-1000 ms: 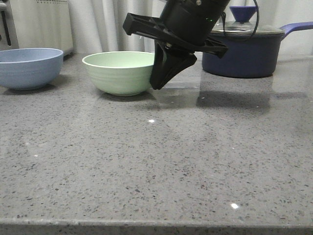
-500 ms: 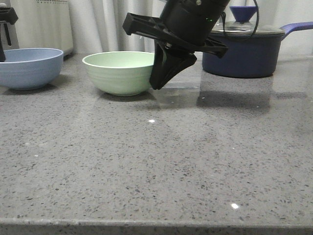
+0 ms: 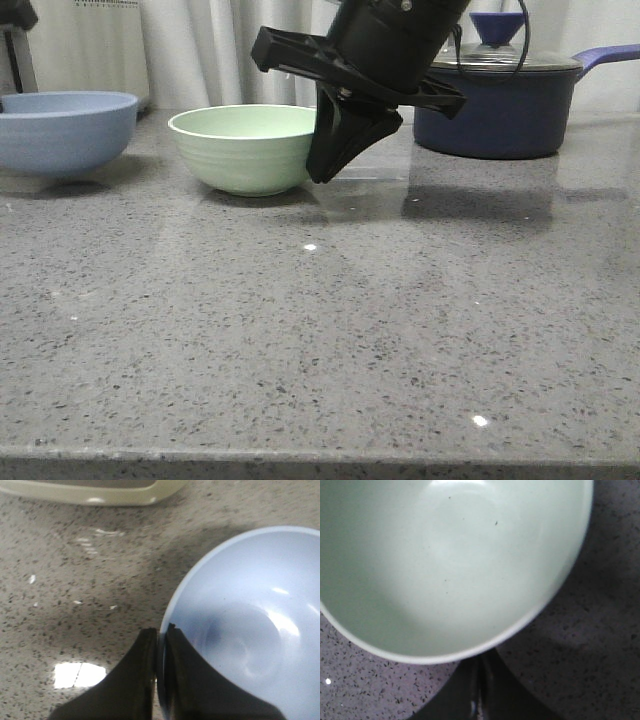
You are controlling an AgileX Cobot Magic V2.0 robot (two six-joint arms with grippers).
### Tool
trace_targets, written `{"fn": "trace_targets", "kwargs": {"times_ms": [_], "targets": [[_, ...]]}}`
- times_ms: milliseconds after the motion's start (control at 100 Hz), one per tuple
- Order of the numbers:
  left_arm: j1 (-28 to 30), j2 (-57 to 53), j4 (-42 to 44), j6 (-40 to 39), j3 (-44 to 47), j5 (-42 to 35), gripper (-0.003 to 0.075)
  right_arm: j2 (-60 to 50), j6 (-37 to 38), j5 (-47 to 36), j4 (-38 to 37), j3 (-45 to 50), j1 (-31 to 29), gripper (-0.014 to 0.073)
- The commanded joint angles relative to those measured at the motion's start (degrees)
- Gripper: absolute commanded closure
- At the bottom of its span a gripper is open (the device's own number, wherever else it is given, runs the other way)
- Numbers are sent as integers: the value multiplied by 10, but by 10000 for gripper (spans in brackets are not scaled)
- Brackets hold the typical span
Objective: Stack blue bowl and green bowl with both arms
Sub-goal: 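Grasp the light blue bowl rim with the left gripper and lift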
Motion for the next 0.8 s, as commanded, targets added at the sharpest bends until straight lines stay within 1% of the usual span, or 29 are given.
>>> {"fn": "trace_targets", "kwargs": {"times_ms": [0, 200, 350, 560, 790], "targets": [[-5, -25, -43, 16, -47, 11, 741, -27, -6, -17, 12, -14, -1, 673], [-29, -25, -50, 33, -136, 79, 741, -27, -6, -17, 12, -14, -1, 673], [-75, -25, -46, 45, -180, 86, 741, -27, -6, -17, 12, -14, -1, 673], [-133, -24, -37, 45, -196, 89, 741, -27, -6, -17, 12, -14, -1, 673], [-159, -20, -37, 45, -196, 79, 741, -27, -6, -17, 12, -14, -1, 673]]}}
